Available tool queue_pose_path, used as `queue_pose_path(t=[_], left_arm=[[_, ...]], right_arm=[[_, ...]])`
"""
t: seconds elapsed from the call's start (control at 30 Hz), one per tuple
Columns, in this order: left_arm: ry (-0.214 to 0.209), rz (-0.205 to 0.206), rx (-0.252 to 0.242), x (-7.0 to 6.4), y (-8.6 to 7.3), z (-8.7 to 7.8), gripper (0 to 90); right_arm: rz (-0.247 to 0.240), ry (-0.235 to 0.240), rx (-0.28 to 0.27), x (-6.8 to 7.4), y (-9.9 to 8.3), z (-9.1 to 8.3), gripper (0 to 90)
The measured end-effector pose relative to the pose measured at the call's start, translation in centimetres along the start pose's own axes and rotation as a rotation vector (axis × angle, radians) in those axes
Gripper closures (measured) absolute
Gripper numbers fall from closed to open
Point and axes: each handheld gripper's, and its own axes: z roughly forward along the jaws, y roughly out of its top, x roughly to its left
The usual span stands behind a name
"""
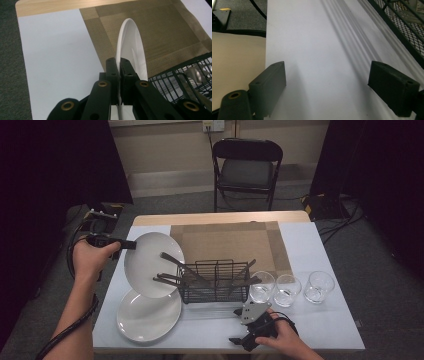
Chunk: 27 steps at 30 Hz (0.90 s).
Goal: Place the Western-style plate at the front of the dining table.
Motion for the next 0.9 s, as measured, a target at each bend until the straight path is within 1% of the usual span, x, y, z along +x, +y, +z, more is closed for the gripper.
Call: queue_pose_path(t=[0.1,0.13,0.23,0.3,0.37,0.4,0.47,0.5,0.57,0.6,0.77,0.9], left_arm=[[-0.004,-0.004,-0.006,0.2,0.1,0.1,87.4],[-0.003,-0.007,-0.012,0.2,0.1,0.1,87.4],[-0.004,-0.005,-0.012,0.4,0.2,0.2,87.4],[0.003,-0.004,-0.013,0.5,0.3,0.3,87.4],[0.002,-0.006,-0.011,0.6,0.3,0.2,87.3],[0.007,0.001,-0.014,0.6,0.4,0.2,87.4],[0.001,-0.011,-0.018,0.7,0.5,0.2,87.3],[0.002,-0.008,-0.021,0.7,0.6,0.2,87.4],[0.001,-0.01,-0.028,0.7,0.7,0.2,87.4],[-0.006,-0.014,-0.026,0.7,0.7,0.3,87.4],[-0.003,-0.006,-0.023,0.8,1.0,0.6,87.4],[-0.004,-0.012,-0.034,0.9,1.3,1.0,87.4]], right_arm=[[0.002,-0.002,0.006,-0.1,0.0,0.0,13.9],[0.013,0.004,0.011,-0.1,0.0,0.1,13.7],[0.022,0.013,0.016,-0.3,0.0,0.1,13.6],[0.02,0.017,0.019,-0.4,0.0,0.2,13.5],[0.022,0.018,0.019,-0.4,0.0,0.2,13.4],[0.023,0.019,0.019,-0.4,0.0,0.2,13.4],[0.025,0.02,0.02,-0.4,0.0,0.2,13.3],[0.03,0.021,0.021,-0.4,0.0,0.2,13.3],[0.025,0.02,0.02,-0.4,0.0,0.2,13.3],[0.024,0.02,0.02,-0.4,0.0,0.2,13.3],[0.023,0.018,0.02,-0.4,0.0,0.2,13.2],[0.025,0.018,0.018,-0.4,0.0,0.2,13.3]])
